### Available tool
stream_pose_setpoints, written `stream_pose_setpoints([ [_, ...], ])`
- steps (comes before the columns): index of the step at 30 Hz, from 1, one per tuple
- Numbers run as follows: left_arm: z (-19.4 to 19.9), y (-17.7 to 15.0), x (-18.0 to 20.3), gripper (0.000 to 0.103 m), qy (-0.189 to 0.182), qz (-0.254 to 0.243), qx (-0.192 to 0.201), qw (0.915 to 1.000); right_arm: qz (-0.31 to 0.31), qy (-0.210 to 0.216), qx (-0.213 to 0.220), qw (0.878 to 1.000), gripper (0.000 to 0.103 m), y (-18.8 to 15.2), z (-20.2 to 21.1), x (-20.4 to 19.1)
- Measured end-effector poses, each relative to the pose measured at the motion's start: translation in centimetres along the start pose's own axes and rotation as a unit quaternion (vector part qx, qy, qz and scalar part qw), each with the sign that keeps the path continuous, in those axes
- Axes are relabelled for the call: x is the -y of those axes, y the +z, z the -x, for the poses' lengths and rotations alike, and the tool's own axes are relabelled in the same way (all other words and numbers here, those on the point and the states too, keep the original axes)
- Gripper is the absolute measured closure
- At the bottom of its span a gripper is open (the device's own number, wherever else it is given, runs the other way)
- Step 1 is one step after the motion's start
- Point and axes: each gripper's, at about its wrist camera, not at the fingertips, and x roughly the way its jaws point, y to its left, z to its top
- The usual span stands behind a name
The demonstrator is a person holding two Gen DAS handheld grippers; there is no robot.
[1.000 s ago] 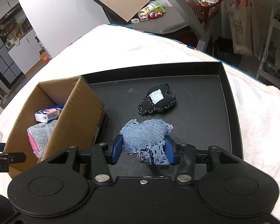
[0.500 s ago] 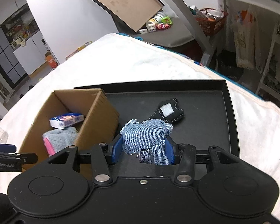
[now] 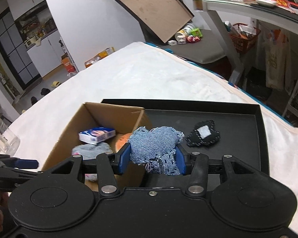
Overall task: Organize soft objects
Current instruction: 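Carry the denim plush into the box in front of the grey plush and release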
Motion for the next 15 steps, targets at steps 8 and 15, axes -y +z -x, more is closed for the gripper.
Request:
stream_pose_setpoints([
  [8, -0.4, -0.3, -1.1, 0.055, -0.016, 0.017, 0.005, 0.9997, 0.019, 0.012, -0.002, 1.000, 0.056, 0.4, -0.2, -2.9],
  [15, -1.2, -0.7, -1.8, 0.081, -0.032, 0.022, -0.003, 0.9993, 0.029, 0.028, -0.010, 0.999, 0.056, 0.4, -0.8, -5.5],
])
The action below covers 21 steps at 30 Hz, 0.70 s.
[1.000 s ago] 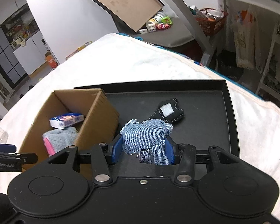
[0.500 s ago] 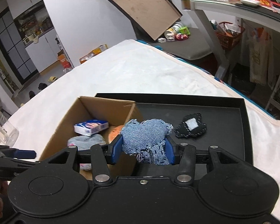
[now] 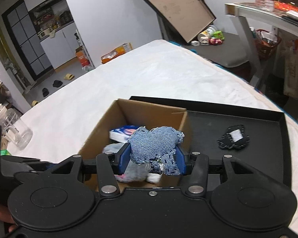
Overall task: Organize soft objects
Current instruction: 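Carry the denim plush into the box in front of the grey plush and release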
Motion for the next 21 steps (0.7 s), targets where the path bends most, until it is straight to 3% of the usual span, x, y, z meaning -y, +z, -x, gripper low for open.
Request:
stream_pose_setpoints([
  [3, -0.2, -0.1, -0.5, 0.093, -0.002, 0.010, -0.002, 0.9999, 0.003, 0.006, -0.007, 1.000, 0.056, -0.1, -0.5, -0.8],
  [21, -0.5, -0.4, -1.7, 0.093, -0.020, 0.026, -0.002, 0.9995, -0.019, 0.038, -0.050, 0.998, 0.056, -0.9, -3.3, -3.7],
])
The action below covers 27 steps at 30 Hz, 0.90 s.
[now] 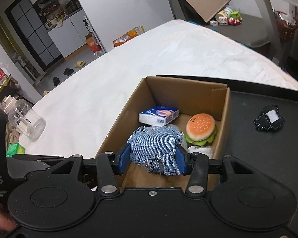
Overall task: Organize soft objects
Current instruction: 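Carry the denim plush into the box in front of the grey plush and release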
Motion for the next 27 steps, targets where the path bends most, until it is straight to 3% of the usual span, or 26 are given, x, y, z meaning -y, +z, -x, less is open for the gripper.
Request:
stream_pose_setpoints([
  [5, 0.0, 0.1, -0.1, 0.093, -0.002, 0.000, -0.001, 1.0000, -0.022, 0.023, -0.004, 0.999, 0.055, 0.2, -0.4, -0.2],
  [7, -0.1, 0.1, -0.1, 0.093, -0.003, 0.000, -0.002, 1.0000, -0.038, 0.042, -0.005, 0.998, 0.048, 0.4, -0.5, 0.0],
  [17, -0.1, 0.2, 0.4, 0.092, 0.007, -0.010, -0.005, 0.9999, -0.081, 0.075, -0.020, 0.994, 0.044, 0.1, -0.4, 1.3],
  [20, -0.1, 0.2, 0.6, 0.092, 0.011, -0.013, -0.005, 0.9998, -0.100, 0.096, -0.025, 0.990, 0.039, 0.1, -0.5, 1.6],
  [22, 0.0, 0.2, 0.7, 0.091, 0.014, -0.016, -0.006, 0.9998, -0.115, 0.109, -0.029, 0.987, 0.031, 0.2, -0.7, 1.8],
  [27, 0.3, 0.2, 0.8, 0.090, 0.020, -0.019, -0.007, 0.9996, -0.118, 0.113, -0.026, 0.986, 0.029, 0.2, -0.4, 1.9],
])
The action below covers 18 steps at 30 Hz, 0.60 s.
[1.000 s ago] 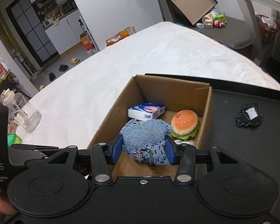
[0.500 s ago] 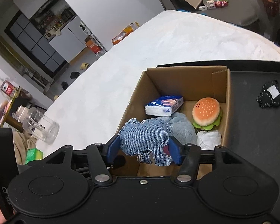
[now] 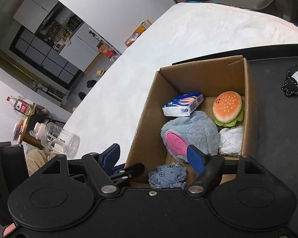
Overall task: Organize soft objects
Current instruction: 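Carry the denim plush into the box in front of the grey plush and release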
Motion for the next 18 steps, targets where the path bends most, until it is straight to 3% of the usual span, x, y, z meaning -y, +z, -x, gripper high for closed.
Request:
stream_pose_setpoints([
  [7, -0.3, 0.3, 0.5, 0.085, 0.012, -0.001, -0.012, 0.9999, 0.030, -0.031, 0.013, 0.999, 0.029, 0.2, 1.4, 0.4],
  [12, -0.5, 0.5, 1.2, 0.062, 0.011, -0.006, -0.024, 0.9996, 0.040, -0.060, 0.033, 0.997, 0.029, 0.5, 2.9, 1.4],
  [18, -0.3, 0.7, 2.4, 0.051, 0.017, -0.023, -0.023, 0.9993, 0.054, -0.099, 0.049, 0.992, 0.027, 0.8, 4.0, 2.8],
])
